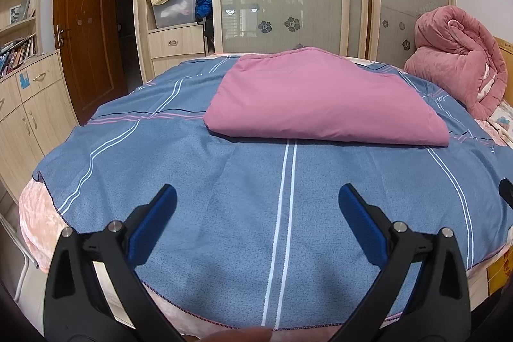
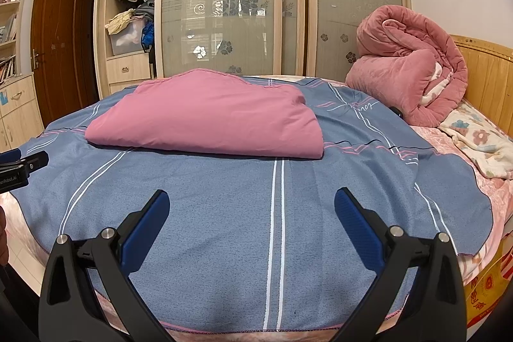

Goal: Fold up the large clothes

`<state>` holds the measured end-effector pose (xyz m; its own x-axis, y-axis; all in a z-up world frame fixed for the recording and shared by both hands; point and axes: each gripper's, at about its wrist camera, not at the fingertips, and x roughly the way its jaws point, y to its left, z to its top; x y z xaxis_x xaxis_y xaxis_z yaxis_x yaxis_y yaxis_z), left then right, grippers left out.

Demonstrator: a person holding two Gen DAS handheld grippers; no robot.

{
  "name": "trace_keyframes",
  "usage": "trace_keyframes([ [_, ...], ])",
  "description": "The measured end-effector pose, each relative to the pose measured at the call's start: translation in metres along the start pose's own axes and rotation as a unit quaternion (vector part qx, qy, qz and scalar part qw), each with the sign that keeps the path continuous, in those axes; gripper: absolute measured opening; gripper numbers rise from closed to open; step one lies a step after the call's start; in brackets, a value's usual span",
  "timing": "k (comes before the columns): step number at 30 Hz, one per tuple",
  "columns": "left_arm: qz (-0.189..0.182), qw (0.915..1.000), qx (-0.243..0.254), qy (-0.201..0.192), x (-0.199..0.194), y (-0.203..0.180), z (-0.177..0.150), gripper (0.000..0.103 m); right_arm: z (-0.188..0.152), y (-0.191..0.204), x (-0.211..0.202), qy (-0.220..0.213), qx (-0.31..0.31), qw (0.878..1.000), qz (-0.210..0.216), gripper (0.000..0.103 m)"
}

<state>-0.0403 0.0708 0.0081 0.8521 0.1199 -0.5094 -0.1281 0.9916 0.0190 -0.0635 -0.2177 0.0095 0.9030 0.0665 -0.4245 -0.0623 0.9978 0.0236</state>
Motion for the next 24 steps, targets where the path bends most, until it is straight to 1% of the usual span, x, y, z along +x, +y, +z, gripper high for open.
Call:
trace_keyframes([
  [14,0.002,1.0000,0.000,0.004,0.0011,-0.0008,-0.0018,0.101,-0.0001,-0.0011,0.0003,0.001,0.000,1.000,0.000,0.102],
  [20,0.011,0.9999,-0.007,-0.003,-0.0023,0.0013,-0.0021,0.101,-0.0006,-0.0017,0.0009,0.003,0.000,1.000,0.000,0.102],
  [24,0.005,0.9999,-0.013,0.001,-0.0011,0.0027,-0.0013,0.101,-0.0018,-0.0036,0.0009,0.003,0.000,1.000,0.000,0.102],
])
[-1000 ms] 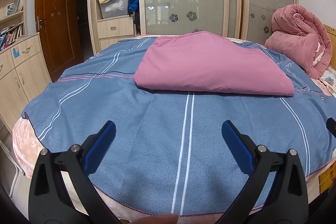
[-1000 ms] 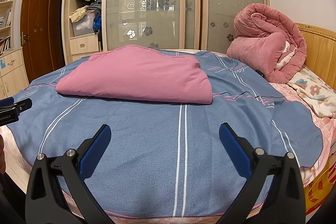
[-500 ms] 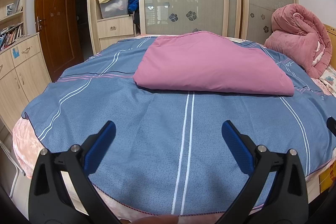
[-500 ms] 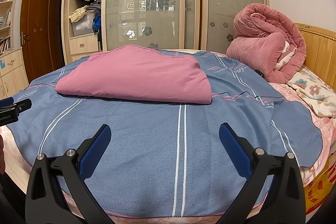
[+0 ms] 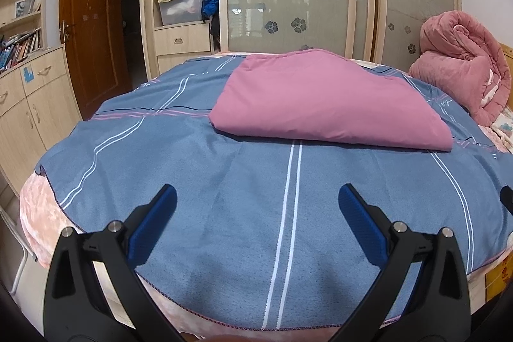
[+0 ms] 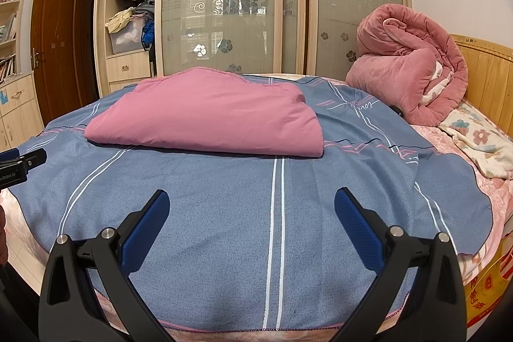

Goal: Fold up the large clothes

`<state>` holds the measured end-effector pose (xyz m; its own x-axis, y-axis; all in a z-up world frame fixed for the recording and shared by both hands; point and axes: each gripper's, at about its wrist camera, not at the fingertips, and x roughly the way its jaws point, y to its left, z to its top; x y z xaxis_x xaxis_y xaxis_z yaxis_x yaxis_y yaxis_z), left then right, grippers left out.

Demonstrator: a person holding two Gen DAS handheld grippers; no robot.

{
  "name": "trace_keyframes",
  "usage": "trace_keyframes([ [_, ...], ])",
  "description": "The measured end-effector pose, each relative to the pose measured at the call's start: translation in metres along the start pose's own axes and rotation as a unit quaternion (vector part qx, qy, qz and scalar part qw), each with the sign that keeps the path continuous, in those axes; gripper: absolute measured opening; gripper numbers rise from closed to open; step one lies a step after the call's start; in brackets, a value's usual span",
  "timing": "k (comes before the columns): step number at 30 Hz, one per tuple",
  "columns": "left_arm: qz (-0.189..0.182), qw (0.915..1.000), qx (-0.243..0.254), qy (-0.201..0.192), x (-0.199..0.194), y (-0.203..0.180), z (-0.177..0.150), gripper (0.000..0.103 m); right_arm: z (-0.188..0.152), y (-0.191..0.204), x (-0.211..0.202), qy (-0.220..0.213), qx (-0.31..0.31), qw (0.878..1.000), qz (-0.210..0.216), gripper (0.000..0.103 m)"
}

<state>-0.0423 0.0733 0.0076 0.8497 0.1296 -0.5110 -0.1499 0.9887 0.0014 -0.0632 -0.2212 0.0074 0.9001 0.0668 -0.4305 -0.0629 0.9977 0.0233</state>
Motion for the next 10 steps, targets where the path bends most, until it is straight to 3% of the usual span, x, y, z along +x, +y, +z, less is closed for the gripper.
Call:
trace_keyframes([
  [10,-0.016,0.9997,-0.006,0.018,0.0049,0.0007,0.0018,0.101,-0.0004,0.0002,0.0009,0.001,-0.001,1.000,0.001,0.102],
])
